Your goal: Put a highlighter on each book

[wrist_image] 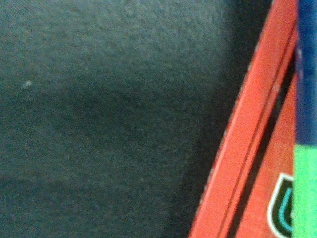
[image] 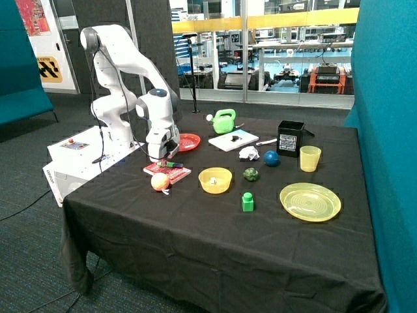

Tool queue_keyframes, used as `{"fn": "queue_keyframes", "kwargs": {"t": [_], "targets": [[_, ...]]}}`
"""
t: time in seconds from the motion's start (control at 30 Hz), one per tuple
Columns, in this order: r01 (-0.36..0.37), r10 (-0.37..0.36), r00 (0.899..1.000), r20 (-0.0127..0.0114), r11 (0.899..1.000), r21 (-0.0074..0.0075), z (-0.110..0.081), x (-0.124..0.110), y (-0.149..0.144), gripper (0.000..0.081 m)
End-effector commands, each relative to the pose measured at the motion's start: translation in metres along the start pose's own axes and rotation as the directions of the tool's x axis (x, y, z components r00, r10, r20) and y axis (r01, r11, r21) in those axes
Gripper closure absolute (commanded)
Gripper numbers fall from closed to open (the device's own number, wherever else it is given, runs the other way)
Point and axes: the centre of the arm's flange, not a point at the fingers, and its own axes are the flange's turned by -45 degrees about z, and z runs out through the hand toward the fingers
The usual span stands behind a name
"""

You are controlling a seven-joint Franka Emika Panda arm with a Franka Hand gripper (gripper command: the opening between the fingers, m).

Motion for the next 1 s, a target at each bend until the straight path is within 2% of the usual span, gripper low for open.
{"fn": "queue_keyframes", "kwargs": {"t": [0.0, 0.17, 0.33, 0.63, 0.97], "targets": [[0.029, -0.029, 1.000, 0.0041, 1.000, 0.0015, -0.019, 0.004, -0.004, 0.0238], [0.054, -0.054, 0.999, 0.0040, 0.999, 0.0016, -0.033, 0.005, -0.011, 0.0242], [0.091, -0.091, 0.996, 0.0040, 0.996, 0.0017, -0.044, 0.004, -0.027, 0.0280], [0.129, -0.129, 0.992, 0.0039, 0.992, 0.0019, -0.050, 0.001, -0.039, 0.0302], [0.137, -0.137, 0.991, 0.0039, 0.991, 0.0019, -0.051, 0.001, -0.036, 0.0312]]}}
